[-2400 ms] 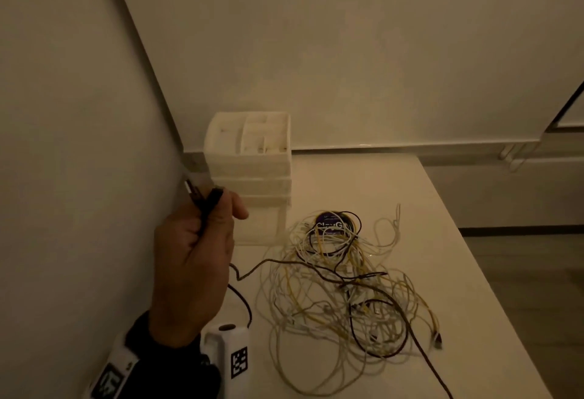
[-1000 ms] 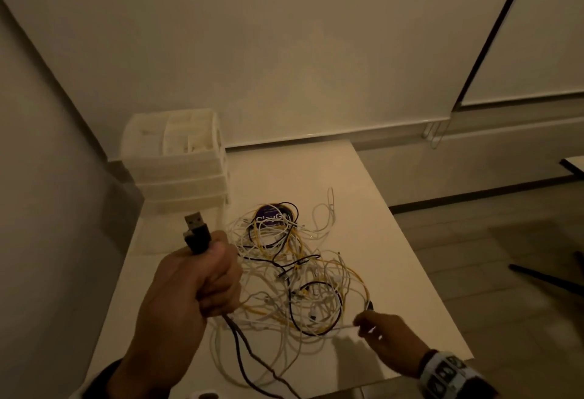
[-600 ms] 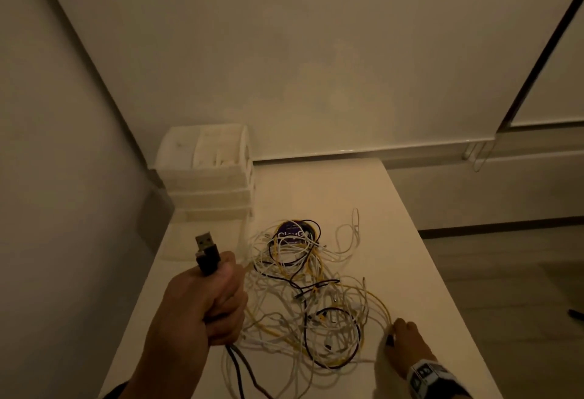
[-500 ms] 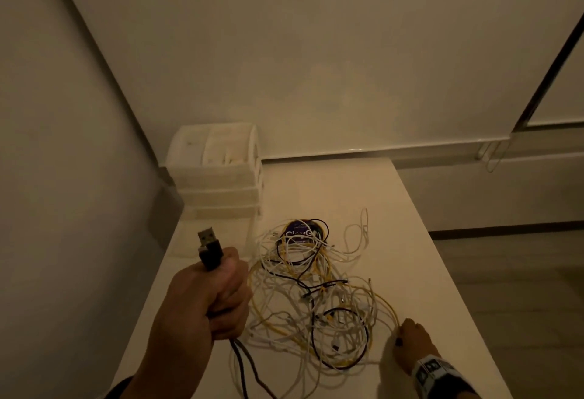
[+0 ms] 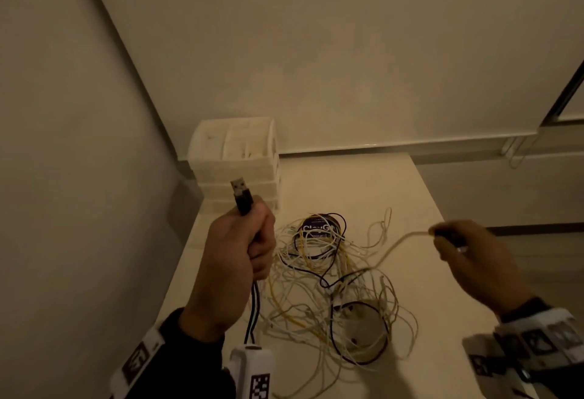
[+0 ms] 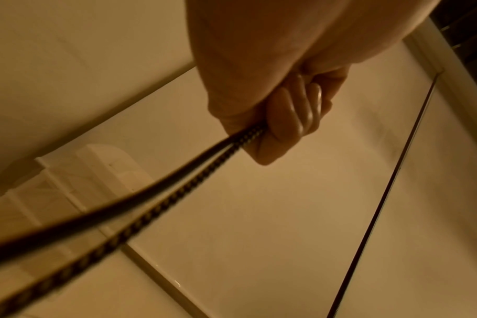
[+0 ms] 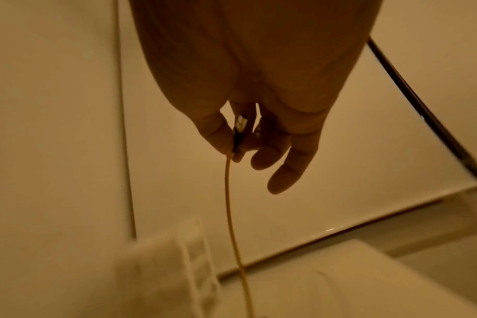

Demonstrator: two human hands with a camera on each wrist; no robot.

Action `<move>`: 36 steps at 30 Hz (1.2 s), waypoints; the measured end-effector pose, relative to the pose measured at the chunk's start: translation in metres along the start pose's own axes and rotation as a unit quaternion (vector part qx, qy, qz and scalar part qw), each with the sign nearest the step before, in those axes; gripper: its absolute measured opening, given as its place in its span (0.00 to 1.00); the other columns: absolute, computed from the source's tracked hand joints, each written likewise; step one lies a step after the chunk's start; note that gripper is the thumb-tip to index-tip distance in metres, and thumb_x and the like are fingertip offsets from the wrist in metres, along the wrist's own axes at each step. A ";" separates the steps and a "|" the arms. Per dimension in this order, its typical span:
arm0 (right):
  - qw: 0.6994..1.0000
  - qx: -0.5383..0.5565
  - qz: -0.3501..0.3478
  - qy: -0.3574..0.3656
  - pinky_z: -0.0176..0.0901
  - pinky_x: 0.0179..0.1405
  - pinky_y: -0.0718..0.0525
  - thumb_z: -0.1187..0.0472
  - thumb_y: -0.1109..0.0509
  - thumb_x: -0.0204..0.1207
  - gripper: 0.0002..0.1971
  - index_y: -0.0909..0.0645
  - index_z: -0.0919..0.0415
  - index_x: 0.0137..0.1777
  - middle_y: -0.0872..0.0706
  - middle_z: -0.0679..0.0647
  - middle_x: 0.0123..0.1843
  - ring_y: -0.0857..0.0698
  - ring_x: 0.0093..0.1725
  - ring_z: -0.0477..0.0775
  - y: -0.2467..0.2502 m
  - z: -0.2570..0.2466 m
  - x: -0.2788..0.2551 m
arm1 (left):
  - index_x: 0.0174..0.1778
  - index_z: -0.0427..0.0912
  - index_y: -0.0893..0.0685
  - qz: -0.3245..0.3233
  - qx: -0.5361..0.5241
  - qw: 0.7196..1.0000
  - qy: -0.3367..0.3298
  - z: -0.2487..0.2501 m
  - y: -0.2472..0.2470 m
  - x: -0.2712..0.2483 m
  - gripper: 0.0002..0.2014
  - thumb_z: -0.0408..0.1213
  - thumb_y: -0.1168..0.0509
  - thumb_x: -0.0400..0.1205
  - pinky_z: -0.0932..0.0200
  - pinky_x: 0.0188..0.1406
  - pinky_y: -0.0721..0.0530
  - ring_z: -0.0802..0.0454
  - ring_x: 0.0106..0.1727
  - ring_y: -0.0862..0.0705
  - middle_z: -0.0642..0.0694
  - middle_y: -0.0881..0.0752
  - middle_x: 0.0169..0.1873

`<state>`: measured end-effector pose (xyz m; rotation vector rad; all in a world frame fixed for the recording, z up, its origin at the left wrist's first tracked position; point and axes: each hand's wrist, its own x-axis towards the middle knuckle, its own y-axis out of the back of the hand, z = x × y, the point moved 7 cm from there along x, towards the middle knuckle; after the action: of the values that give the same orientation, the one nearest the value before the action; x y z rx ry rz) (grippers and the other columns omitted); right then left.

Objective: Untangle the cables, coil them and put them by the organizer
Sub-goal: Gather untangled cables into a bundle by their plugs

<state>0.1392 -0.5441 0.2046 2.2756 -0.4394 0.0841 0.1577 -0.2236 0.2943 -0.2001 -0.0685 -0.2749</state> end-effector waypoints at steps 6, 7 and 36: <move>0.891 0.448 0.032 -0.064 0.51 0.47 0.11 0.67 0.32 0.79 0.05 0.17 0.65 0.42 0.14 0.60 0.40 0.12 0.44 0.57 -0.004 -0.080 0.026 | 0.30 0.44 0.27 -0.001 -0.011 1.000 -0.013 -0.001 -0.001 0.025 0.19 0.44 0.45 0.86 0.70 0.17 0.45 0.58 0.17 0.46 0.54 0.40 0.19; 0.914 0.401 0.042 -0.053 0.50 0.44 0.11 0.66 0.30 0.78 0.05 0.17 0.64 0.41 0.13 0.60 0.37 0.11 0.40 0.57 -0.015 -0.084 0.032 | 0.30 0.44 0.27 0.000 -0.002 1.000 -0.008 -0.001 -0.001 0.028 0.19 0.43 0.47 0.88 0.71 0.16 0.45 0.59 0.17 0.46 0.54 0.39 0.18; 0.948 0.213 -0.195 -0.133 0.46 0.30 0.23 0.63 0.39 0.85 0.15 0.17 0.74 0.43 0.23 0.58 0.27 0.25 0.26 0.54 -0.171 -0.064 0.061 | 0.33 0.40 0.27 0.047 0.034 0.996 0.065 -0.046 0.076 0.051 0.18 0.40 0.48 0.89 0.67 0.17 0.46 0.56 0.19 0.47 0.52 0.40 0.19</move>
<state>0.2591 -0.4083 0.1391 2.7717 -0.0995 -0.3656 0.2290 -0.1751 0.2400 -0.1170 0.0594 -0.1914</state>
